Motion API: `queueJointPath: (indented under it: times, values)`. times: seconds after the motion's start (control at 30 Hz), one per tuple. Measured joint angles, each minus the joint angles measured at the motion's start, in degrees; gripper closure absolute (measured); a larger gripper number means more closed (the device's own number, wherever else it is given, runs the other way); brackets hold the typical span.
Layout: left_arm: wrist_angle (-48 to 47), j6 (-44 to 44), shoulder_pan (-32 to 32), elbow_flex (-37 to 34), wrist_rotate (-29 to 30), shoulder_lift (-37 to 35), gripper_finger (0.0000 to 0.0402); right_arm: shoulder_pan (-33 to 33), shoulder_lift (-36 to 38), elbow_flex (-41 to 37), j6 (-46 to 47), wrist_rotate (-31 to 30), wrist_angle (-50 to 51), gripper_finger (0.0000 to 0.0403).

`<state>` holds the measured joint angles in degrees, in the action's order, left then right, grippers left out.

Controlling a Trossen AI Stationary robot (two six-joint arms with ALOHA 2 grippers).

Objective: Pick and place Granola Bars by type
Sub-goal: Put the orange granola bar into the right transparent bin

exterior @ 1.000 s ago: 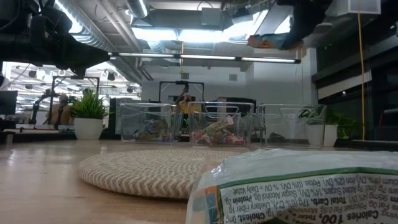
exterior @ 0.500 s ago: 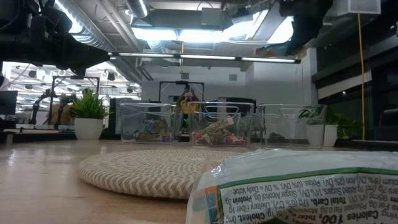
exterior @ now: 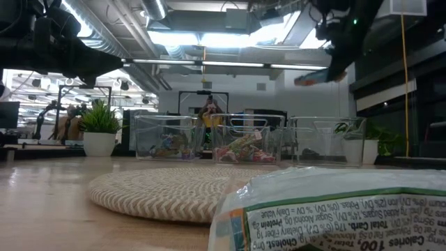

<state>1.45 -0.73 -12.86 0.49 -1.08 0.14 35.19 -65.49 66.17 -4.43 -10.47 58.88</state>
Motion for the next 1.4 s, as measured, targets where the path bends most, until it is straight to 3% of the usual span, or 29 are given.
queueJointPath:
  times: [0.27, 0.57, 0.73, 1.07, 1.4]
  values:
    - [0.0, 0.0, 0.0, 0.0, 0.0, 0.0, 0.0329, 5.1, -0.1, -6.6, -2.4, 6.0, -6.0, 0.0372]
    - [0.0, 0.0, 0.0, 0.0, 0.0, 0.0, 0.0329, 6.9, -0.1, -6.9, -2.7, 6.1, -6.5, 0.0357]
    - [0.0, 0.0, 0.0, 0.0, 0.0, 0.0, 0.0329, 6.8, -1.3, -7.2, -1.9, 6.2, -8.8, 0.0373]
    - [0.0, 0.0, 0.0, 0.0, 0.0, 0.0, 0.0329, 7.2, -9.6, -12.1, -2.0, 6.2, -15.5, 0.0359]
    - [0.0, 0.0, 0.0, 0.0, 0.0, 0.0, 0.0329, 7.9, -18.4, -12.3, -2.3, 6.2, -18.4, 0.0371]
